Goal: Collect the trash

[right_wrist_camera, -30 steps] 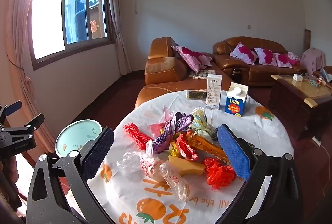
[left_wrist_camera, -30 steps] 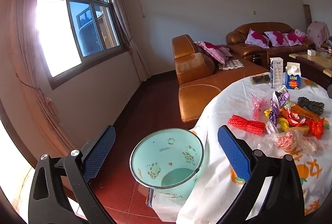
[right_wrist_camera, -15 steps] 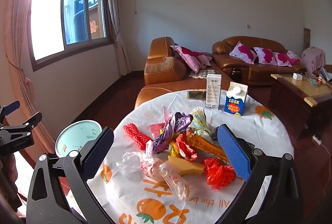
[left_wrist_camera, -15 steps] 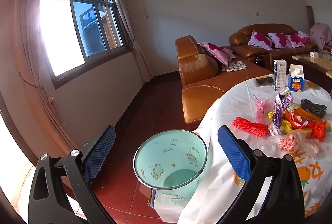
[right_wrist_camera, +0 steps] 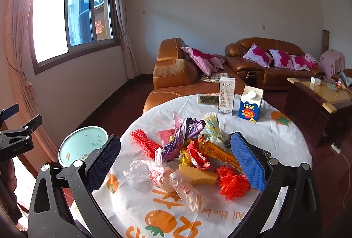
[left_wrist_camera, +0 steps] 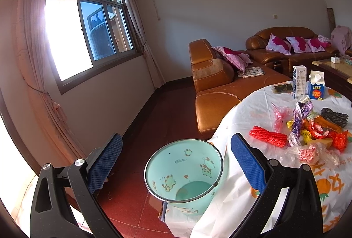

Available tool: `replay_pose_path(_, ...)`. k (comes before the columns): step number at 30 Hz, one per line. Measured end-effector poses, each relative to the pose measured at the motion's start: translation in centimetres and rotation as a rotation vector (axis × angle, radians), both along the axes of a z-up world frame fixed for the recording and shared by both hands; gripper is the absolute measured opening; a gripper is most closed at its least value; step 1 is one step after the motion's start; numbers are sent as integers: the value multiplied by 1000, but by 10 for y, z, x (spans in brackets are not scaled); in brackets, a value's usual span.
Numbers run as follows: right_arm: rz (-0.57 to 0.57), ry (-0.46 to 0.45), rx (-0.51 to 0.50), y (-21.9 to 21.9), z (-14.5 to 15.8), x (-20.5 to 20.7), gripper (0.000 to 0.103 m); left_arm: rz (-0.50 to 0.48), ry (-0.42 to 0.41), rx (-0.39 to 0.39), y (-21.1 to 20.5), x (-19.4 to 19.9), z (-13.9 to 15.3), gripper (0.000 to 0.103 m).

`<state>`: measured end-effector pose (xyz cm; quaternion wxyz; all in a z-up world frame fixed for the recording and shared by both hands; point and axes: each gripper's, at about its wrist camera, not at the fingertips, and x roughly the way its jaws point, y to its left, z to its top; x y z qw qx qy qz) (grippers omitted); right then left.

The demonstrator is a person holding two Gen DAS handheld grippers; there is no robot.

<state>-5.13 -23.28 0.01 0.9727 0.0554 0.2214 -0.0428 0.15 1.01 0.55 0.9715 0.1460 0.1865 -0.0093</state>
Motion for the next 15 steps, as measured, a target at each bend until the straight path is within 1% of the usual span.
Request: replay_pose_path(15, 2, 0, -2, 2, -1, -1, 98, 10, -9, -5, 1, 1, 0, 97)
